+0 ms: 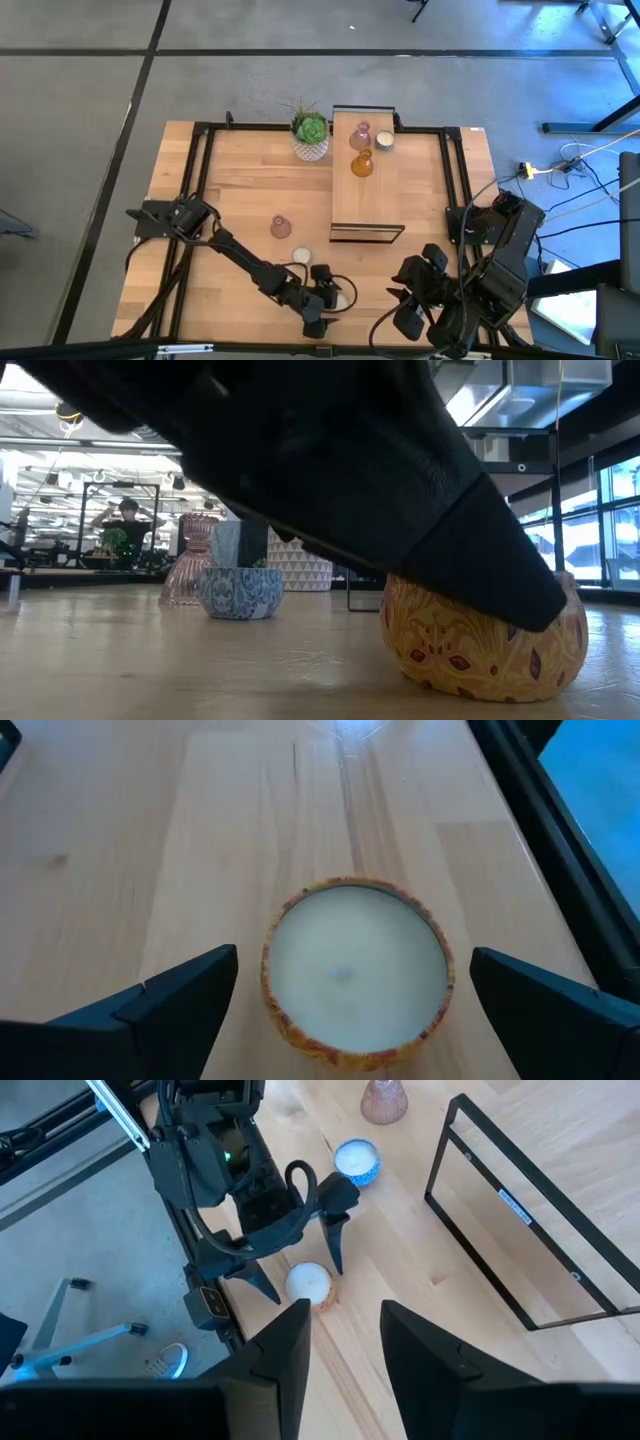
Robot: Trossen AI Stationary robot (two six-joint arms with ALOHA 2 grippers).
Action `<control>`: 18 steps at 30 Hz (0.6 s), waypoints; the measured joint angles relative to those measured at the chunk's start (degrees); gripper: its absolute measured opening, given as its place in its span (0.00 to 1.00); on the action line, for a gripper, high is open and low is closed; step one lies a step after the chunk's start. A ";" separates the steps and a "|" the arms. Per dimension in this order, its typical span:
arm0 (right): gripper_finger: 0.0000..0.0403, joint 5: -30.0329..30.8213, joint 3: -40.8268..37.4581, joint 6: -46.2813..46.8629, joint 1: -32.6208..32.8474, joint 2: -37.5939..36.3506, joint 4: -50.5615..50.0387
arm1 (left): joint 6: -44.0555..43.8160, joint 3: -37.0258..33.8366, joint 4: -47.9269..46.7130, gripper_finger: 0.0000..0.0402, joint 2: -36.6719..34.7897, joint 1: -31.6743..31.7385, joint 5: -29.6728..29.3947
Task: Pick & Place candle stick holders
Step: Put the patterned orange scented candle on the shelf aligned with the patterned blue scented candle
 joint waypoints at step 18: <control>0.31 -1.93 0.00 0.13 -0.01 0.00 0.01 | -5.47 0.00 2.92 0.99 -0.02 -0.05 2.05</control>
